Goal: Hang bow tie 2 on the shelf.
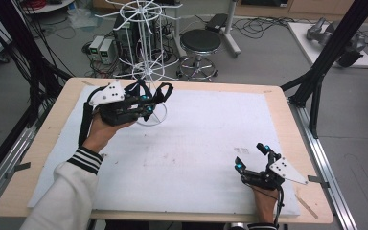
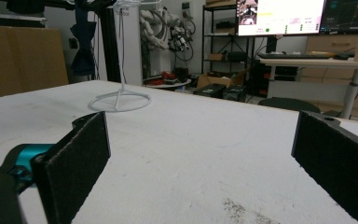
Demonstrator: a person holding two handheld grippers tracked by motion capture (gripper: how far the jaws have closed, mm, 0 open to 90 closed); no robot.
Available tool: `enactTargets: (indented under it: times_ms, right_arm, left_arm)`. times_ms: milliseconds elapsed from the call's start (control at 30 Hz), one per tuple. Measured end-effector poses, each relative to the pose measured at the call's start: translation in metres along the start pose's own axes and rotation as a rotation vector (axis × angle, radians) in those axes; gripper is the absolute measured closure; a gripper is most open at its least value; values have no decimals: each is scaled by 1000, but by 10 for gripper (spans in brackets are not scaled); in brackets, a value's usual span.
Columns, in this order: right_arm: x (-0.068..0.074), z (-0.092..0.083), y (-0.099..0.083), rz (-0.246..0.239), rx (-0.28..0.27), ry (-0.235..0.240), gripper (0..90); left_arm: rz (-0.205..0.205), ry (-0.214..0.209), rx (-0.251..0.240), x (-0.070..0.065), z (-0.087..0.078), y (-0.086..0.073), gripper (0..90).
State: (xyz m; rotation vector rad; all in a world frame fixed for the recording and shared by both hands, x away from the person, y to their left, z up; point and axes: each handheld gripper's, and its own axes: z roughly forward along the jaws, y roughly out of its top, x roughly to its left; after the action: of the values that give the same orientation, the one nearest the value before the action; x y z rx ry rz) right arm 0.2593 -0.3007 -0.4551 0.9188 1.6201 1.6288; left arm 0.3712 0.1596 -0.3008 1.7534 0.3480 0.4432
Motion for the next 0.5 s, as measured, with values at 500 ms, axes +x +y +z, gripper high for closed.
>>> enactTargets:
  times_ms: [500]
  right_arm:
    - [0, 0, 0, 0, 0, 0, 36]
  left_arm:
    - [-51, 103, -7, 4, 1, -12, 769]
